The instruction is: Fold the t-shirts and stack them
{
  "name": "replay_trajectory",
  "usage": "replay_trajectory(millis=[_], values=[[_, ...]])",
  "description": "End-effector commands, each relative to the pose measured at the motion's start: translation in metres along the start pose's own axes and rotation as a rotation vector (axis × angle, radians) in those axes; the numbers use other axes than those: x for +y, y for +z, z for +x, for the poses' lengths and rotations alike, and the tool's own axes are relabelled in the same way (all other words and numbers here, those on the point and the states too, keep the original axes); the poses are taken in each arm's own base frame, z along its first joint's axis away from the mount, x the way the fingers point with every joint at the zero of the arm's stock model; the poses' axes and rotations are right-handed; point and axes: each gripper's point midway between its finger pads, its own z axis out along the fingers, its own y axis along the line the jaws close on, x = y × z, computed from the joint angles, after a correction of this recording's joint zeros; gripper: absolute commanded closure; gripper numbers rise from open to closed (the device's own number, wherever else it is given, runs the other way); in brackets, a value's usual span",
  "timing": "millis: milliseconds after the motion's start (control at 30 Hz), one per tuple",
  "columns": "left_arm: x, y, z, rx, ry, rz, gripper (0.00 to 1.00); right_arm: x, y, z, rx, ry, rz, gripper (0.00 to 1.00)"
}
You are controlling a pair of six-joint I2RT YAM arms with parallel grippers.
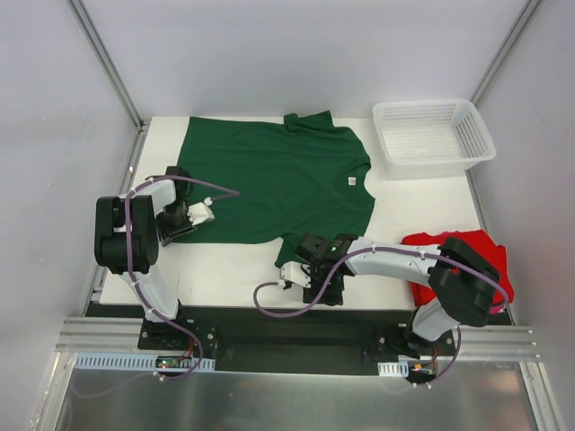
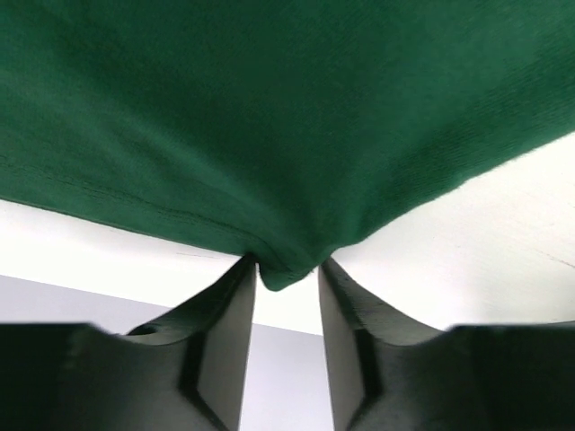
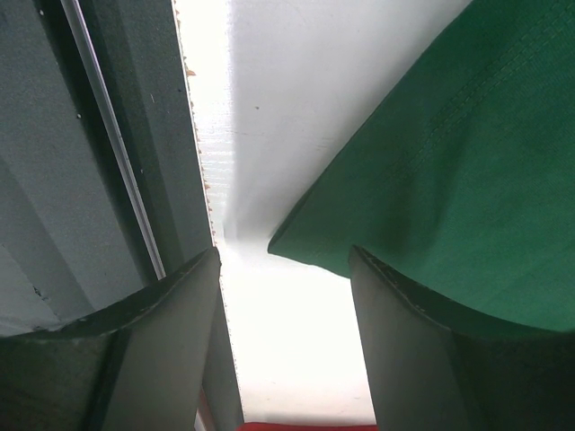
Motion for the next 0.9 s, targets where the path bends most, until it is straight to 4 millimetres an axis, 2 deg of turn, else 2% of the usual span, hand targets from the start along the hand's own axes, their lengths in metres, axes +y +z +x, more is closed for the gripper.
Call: replay_trajectory(millis=[0,33,67,133,167,433,700,767,867], values=[[0.0111,0.0045,-0.0021,-0.012,-0.004,-0.017,0.69,0.0057,-0.0083,-0.0013,-0.023,0.005,-0.021,0.37],[0.0105,0.0048,-0.0026,-0.013,-0.001,-0.016,0.71,0.0057,-0.0086,-0.0015,-0.022,0.002,-0.020,0.37],[0.0107,0.0044,-0.0026,-0.014,0.000,-0.017,0.80,0.0056,-0.0084,-0.0008,-0.019,0.005,-0.021,0.37],[0.0110,0.0046,-0.0031,-0.015,0.002,-0.016,0.90,0.0055,-0.0085,-0.0008,-0.020,0.005,-0.022,0.37],[0.0116,0.0043,-0.0030,-0.014,0.002,-0.017,1.00,0.0058,-0.0082,-0.0003,-0.017,0.004,-0.023,0.37],[0.0163,0.0029,-0.0049,-0.015,0.008,-0.027,1.00,0.0030,-0.0083,0.0000,-0.015,0.006,-0.011,0.35],[0.0145,0.0046,-0.0044,-0.014,0.008,-0.018,1.00,0.0035,-0.0082,0.0042,-0.006,0.003,-0.004,0.25],[0.0140,0.0054,-0.0039,-0.013,0.002,-0.017,1.00,0.0028,-0.0080,0.0029,-0.010,0.005,-0.002,0.28],[0.0136,0.0052,-0.0042,-0.014,0.005,-0.017,1.00,0.0016,-0.0086,-0.0001,-0.018,0.011,0.000,0.37]])
